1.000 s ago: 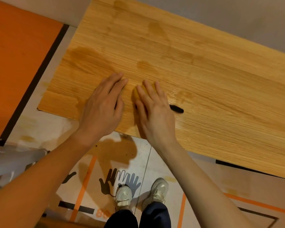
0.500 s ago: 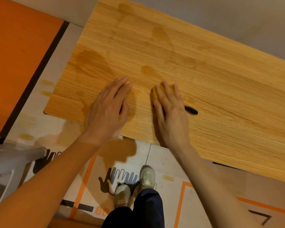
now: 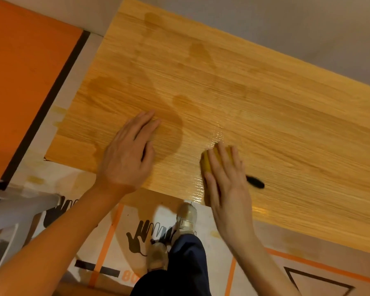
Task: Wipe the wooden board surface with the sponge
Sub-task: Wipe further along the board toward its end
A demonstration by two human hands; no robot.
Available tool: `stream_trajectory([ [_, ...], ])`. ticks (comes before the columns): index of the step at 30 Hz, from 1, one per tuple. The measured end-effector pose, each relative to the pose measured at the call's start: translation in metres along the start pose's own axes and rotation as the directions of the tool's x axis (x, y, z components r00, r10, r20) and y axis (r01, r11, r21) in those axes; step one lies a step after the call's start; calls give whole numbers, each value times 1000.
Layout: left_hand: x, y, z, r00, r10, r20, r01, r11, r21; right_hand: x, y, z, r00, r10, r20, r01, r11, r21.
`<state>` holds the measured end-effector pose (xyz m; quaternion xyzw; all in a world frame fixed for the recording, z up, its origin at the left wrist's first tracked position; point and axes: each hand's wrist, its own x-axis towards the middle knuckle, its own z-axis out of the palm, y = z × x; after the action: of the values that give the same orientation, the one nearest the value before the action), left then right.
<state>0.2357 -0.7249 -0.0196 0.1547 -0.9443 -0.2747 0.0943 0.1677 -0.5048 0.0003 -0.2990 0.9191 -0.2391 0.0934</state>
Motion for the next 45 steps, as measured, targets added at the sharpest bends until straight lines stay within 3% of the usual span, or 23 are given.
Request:
stream_trajectory([
  [2, 1, 0, -1, 1000, 7, -6, -7, 1000, 2, -43, 1, -3, 992, -91, 92, 94, 995, -22],
  [4, 1, 0, 0, 1000, 19, -6, -19, 1000, -2, -29, 18, -13, 981, -142, 129, 147, 989, -29],
  [8, 0, -1, 3, 999, 21, -36, -21, 1000, 2, 69, 34, -30, 996, 79, -31, -77, 996, 37],
  [10, 0, -3, 4, 999, 21, -34, -20, 1000, 8, 64, 30, -25, 984, 166, -61, -160, 982, 97],
  [15, 1, -7, 4, 1000, 6, 4, -6, 1000, 19, -19, 25, -17, 982, -153, 110, 159, 986, -49],
  [16, 1, -8, 4, 1000, 4, 9, -4, 1000, 22, -3, 32, -18, 981, -164, 105, 169, 985, -35],
  [19, 2, -7, 4, 1000, -10, 28, 10, 1000, -9, 70, 22, -19, 1000, 24, 6, -25, 999, 31],
  [21, 3, -7, 3, 999, -43, 27, 43, 999, -18, 107, -6, -5, 997, 70, -14, -70, 997, 25],
  [23, 5, -6, 1, 998, -53, 15, 53, 999, 2, 122, -29, 8, 997, -43, 59, 44, 999, -11],
  [26, 5, -4, 0, 999, -36, 16, 36, 999, 19, 112, -2, -7, 977, -170, 126, 177, 983, -46],
  [29, 4, -1, 1, 1000, -29, -13, 29, 999, 21, 79, 57, -39, 999, 12, 36, -10, 998, -59],
  [32, 6, 0, 1, 999, -39, -37, 39, 999, 12, 77, 52, -36, 984, 166, -59, -167, 986, -17],
  [34, 6, 1, 0, 998, -20, -52, 21, 1000, 14, 96, 17, -15, 993, 109, -49, -111, 994, -27],
  [37, 5, 2, -1, 999, -27, -32, 28, 999, 25, 127, -29, 10, 996, -44, 78, 45, 999, -8],
  [41, 6, 4, -1, 999, -39, -24, 39, 999, 14, 123, 10, -16, 962, -211, 174, 215, 977, -7],
  [43, 6, 3, -1, 999, -27, -34, 28, 999, 20, 104, 53, -44, 989, -90, 117, 94, 995, -29],
  [45, 5, 3, 0, 999, -23, -47, 24, 999, 23, 92, 75, -61, 992, 125, 26, -126, 992, 22],
])
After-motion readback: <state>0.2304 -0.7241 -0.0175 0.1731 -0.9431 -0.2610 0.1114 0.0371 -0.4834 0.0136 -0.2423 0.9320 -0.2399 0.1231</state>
